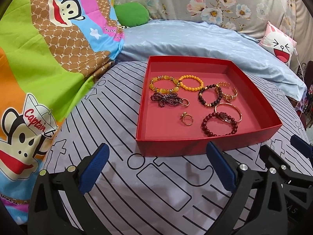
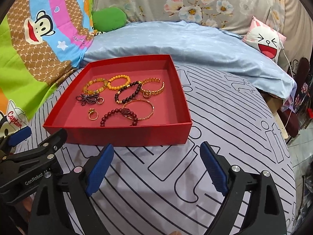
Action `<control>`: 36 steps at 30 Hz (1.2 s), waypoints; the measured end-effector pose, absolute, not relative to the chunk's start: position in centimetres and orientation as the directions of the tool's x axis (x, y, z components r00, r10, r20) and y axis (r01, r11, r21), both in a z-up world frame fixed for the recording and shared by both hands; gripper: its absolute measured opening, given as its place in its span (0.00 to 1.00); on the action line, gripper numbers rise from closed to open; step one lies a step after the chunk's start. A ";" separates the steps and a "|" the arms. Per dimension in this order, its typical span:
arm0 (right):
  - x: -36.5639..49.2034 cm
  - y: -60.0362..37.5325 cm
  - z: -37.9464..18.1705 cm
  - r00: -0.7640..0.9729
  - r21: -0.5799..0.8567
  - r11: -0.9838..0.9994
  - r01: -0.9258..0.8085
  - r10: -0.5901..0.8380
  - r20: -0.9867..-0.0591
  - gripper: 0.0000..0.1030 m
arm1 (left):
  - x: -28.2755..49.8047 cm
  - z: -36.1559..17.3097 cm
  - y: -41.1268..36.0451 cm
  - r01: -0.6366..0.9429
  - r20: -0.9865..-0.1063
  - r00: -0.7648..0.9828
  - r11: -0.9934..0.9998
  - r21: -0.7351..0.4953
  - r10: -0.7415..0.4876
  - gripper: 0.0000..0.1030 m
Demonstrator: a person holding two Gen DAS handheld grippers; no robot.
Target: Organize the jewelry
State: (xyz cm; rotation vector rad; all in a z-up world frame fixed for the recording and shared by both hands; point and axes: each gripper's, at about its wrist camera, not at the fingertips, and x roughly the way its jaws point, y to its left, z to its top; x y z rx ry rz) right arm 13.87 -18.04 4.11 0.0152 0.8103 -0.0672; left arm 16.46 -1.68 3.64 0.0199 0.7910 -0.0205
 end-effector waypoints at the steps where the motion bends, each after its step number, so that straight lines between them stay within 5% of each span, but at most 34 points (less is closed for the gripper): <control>1: 13.8 -18.0 4.2 0.691 -0.013 0.998 0.067 -0.056 -0.721 0.85 | 16.5 3.7 -1.6 0.025 -0.710 0.704 1.000 0.010 -0.010 0.92; 10: 14.0 -18.4 4.2 0.692 0.010 0.997 0.074 -0.045 -0.720 0.94 | 16.7 3.8 -1.5 0.015 -0.711 0.703 1.000 0.008 -0.004 0.92; 36: 14.2 -18.7 4.2 0.688 0.025 0.997 0.077 -0.035 -0.725 0.94 | 17.0 3.6 -1.6 0.004 -0.718 0.696 1.000 0.006 0.001 0.92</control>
